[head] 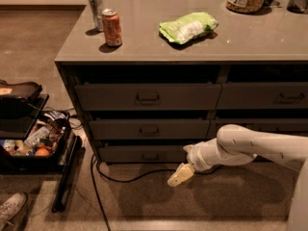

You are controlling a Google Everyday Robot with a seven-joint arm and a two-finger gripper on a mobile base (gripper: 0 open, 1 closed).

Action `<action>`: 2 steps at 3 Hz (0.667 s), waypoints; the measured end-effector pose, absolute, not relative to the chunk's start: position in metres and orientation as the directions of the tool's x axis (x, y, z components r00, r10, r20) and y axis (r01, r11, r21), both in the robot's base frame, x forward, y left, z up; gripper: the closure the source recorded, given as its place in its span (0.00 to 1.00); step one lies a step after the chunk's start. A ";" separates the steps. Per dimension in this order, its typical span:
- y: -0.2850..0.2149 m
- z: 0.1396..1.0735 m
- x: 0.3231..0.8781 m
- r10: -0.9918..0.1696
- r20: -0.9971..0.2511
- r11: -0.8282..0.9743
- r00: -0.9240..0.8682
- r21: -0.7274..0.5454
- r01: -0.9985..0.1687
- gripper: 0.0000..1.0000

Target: Open bottom drawer

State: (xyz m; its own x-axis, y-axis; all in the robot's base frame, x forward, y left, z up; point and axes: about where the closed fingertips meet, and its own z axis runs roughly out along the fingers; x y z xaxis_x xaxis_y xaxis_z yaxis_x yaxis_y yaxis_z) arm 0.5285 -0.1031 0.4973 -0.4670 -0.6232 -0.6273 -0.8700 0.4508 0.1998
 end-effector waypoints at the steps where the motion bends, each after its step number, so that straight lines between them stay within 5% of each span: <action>1: -0.102 0.499 0.533 -0.623 -0.636 0.473 -0.456 0.157 -0.867 0.00; 2: -0.095 0.504 0.543 -0.570 -0.701 0.532 -0.428 0.082 -0.843 0.00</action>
Offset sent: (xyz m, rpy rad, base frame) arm 0.0905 0.0002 0.0398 -0.0019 -0.5190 -0.3752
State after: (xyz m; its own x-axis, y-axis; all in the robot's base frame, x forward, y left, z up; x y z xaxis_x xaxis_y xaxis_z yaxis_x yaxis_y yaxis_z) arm 0.5426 -0.0949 0.5041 -0.4285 -0.5704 -0.7007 -0.8428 0.5319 0.0824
